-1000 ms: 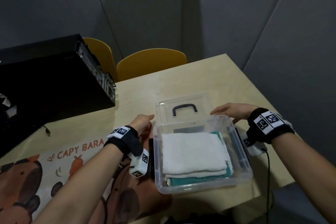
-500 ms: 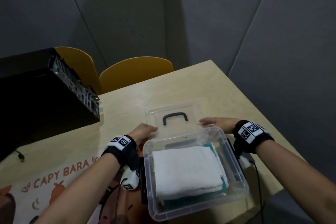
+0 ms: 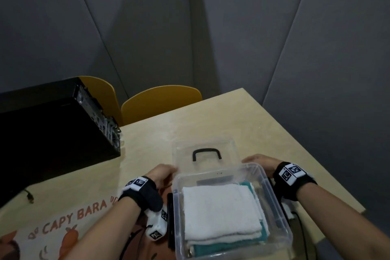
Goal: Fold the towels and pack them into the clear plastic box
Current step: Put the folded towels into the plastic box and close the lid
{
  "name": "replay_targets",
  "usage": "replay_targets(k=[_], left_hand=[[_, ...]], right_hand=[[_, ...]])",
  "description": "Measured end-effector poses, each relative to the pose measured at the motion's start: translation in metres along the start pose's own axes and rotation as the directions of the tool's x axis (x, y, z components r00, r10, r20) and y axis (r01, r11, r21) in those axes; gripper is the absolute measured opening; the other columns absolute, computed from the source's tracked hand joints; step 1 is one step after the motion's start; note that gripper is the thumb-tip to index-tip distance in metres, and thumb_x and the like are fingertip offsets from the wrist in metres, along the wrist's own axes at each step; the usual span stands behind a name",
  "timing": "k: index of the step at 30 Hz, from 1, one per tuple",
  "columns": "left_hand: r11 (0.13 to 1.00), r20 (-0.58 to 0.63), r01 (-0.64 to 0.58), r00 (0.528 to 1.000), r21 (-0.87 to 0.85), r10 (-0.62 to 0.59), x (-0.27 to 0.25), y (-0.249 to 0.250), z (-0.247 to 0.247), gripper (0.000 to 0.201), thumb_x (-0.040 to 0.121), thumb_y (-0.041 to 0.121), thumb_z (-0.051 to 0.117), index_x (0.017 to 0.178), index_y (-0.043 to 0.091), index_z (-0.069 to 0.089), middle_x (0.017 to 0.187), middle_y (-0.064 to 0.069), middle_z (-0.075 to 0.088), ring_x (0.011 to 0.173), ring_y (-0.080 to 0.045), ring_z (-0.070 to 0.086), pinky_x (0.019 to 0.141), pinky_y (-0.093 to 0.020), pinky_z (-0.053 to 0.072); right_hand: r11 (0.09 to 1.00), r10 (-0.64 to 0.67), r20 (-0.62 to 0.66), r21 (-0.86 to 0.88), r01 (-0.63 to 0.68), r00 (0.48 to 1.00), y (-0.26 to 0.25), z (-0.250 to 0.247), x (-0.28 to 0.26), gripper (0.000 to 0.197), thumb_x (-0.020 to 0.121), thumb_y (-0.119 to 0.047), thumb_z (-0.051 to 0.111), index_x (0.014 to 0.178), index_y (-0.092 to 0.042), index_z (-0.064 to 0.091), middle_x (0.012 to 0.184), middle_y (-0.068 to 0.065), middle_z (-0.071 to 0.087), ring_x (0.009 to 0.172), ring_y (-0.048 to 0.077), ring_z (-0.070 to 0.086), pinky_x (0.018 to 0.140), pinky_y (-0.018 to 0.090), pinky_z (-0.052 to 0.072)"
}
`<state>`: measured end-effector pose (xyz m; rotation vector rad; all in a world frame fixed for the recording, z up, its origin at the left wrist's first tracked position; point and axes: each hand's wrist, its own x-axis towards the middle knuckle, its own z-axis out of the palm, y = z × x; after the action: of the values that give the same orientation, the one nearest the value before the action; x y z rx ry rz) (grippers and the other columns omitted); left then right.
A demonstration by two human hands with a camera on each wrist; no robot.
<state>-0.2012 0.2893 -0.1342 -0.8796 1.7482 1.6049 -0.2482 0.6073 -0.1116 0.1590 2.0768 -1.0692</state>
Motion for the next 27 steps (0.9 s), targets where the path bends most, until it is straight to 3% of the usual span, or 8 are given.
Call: replay_targets(k=[5, 7, 10, 15, 18, 20, 23, 27], left_hand=[[0.937, -0.075, -0.345, 0.934, 0.051, 0.348, -0.054, 0.043, 0.016, 0.016, 0.095, 0.003, 0.041, 0.083, 0.006, 0.051, 0.077, -0.009, 0.059, 0.050, -0.009, 0.062, 0.043, -0.017, 0.047], [0.902, -0.068, -0.432, 0.899, 0.007, 0.432, -0.074, 0.062, 0.014, 0.013, 0.096, 0.006, 0.043, 0.088, 0.008, 0.052, 0.091, -0.012, 0.061, 0.069, -0.015, 0.065, 0.056, -0.023, 0.053], [0.859, -0.071, -0.510, 0.859, -0.042, 0.507, -0.103, 0.076, 0.008, 0.010, 0.095, 0.005, 0.045, 0.096, 0.008, 0.054, 0.104, -0.017, 0.061, 0.087, -0.024, 0.061, 0.077, -0.035, 0.052], [0.825, 0.141, -0.555, 0.813, -0.101, 0.564, -0.149, 0.062, 0.007, 0.041, 0.087, -0.005, 0.052, 0.126, 0.007, 0.044, 0.120, -0.020, 0.061, 0.102, -0.032, 0.063, 0.078, -0.038, 0.057], [0.835, 0.193, -0.543, 0.814, -0.085, 0.549, -0.166, 0.032, 0.008, 0.033, 0.087, 0.008, 0.058, 0.118, 0.016, 0.048, 0.109, -0.013, 0.067, 0.090, -0.022, 0.069, 0.065, -0.029, 0.059], [0.835, 0.118, -0.539, 0.841, 0.107, 0.528, -0.175, 0.005, 0.014, 0.008, 0.091, 0.025, 0.055, 0.094, 0.019, 0.051, 0.083, -0.004, 0.065, 0.064, -0.007, 0.066, 0.054, -0.018, 0.050], [0.733, 0.029, -0.495, 0.837, 0.467, 0.547, -0.169, -0.036, 0.022, 0.023, 0.093, 0.032, 0.051, 0.078, 0.016, 0.043, 0.068, 0.006, 0.044, 0.056, -0.003, 0.041, 0.050, -0.015, 0.033], [0.735, 0.025, -0.475, 0.847, 0.483, 0.531, -0.168, -0.057, 0.019, 0.018, 0.091, 0.027, 0.054, 0.084, 0.015, 0.042, 0.069, 0.005, 0.044, 0.058, -0.007, 0.037, 0.052, -0.019, 0.029]], right_hand=[[0.993, -0.058, -0.011, 0.104, 0.058, 0.998, -0.011, 0.002, -0.008, 0.017, 0.091, 0.005, 0.045, 0.083, -0.002, 0.059, 0.085, 0.016, 0.059, 0.067, 0.019, 0.058, 0.064, 0.025, 0.046], [0.970, -0.081, -0.118, 0.219, 0.105, 0.990, -0.018, -0.008, -0.011, 0.016, 0.093, -0.008, 0.049, 0.104, -0.001, 0.057, 0.095, 0.018, 0.059, 0.070, 0.020, 0.053, 0.065, 0.029, 0.041], [0.876, -0.144, -0.317, 0.399, 0.269, 0.938, -0.037, -0.027, -0.032, 0.046, 0.093, -0.018, 0.053, 0.136, -0.012, 0.038, 0.110, 0.012, 0.054, 0.082, 0.022, 0.055, 0.065, 0.029, 0.045], [0.736, -0.330, -0.474, 0.413, 0.537, 0.816, -0.055, -0.036, -0.094, 0.067, 0.091, -0.012, 0.054, 0.145, -0.030, 0.020, 0.105, 0.005, 0.055, 0.099, 0.028, 0.056, 0.080, 0.036, 0.049], [0.881, -0.317, -0.482, 0.169, 0.441, 0.817, -0.047, -0.020, -0.118, 0.060, 0.091, -0.013, 0.055, 0.143, -0.022, 0.029, 0.101, 0.013, 0.051, 0.082, 0.023, 0.055, 0.070, 0.035, 0.045], [0.960, -0.269, -0.453, -0.050, 0.277, 0.850, -0.033, -0.004, -0.125, 0.052, 0.091, -0.017, 0.056, 0.139, -0.014, 0.037, 0.101, 0.015, 0.054, 0.074, 0.020, 0.053, 0.065, 0.031, 0.042], [0.928, -0.208, -0.425, -0.370, 0.041, 0.881, -0.009, 0.027, -0.128, 0.028, 0.094, -0.025, 0.049, 0.113, -0.006, 0.054, 0.107, 0.019, 0.060, 0.084, 0.025, 0.055, 0.069, 0.028, 0.037], [0.906, -0.167, -0.450, -0.421, -0.044, 0.877, 0.012, 0.053, -0.130, 0.032, 0.098, -0.036, 0.035, 0.092, -0.007, 0.046, 0.108, 0.024, 0.055, 0.097, 0.034, 0.054, 0.071, 0.032, 0.036]])
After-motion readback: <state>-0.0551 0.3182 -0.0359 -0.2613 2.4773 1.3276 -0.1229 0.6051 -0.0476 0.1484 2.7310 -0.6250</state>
